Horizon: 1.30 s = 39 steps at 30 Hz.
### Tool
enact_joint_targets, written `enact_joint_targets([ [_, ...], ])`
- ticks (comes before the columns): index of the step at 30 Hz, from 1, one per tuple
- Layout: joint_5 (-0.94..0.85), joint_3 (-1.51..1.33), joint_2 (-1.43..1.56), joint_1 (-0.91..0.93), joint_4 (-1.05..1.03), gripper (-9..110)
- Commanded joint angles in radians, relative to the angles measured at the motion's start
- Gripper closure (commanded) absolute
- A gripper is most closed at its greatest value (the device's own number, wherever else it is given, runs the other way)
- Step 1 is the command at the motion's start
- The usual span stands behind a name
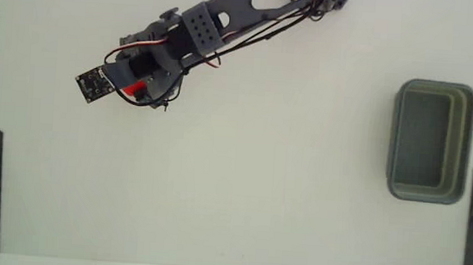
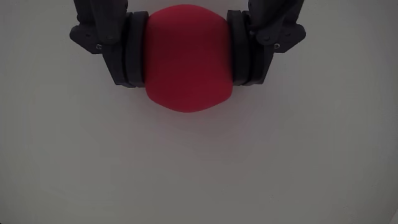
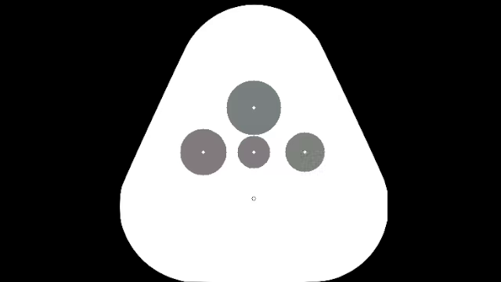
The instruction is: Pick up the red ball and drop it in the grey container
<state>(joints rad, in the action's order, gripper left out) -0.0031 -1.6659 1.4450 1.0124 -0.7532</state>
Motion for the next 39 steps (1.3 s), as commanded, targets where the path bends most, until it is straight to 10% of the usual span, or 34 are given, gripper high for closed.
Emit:
enact_joint_targets([
  [1, 0.003, -0.007, 0.028, 0.014, 0.003, 37],
  [39, 0.003, 0.410, 0.025, 0.014, -0.411, 37],
])
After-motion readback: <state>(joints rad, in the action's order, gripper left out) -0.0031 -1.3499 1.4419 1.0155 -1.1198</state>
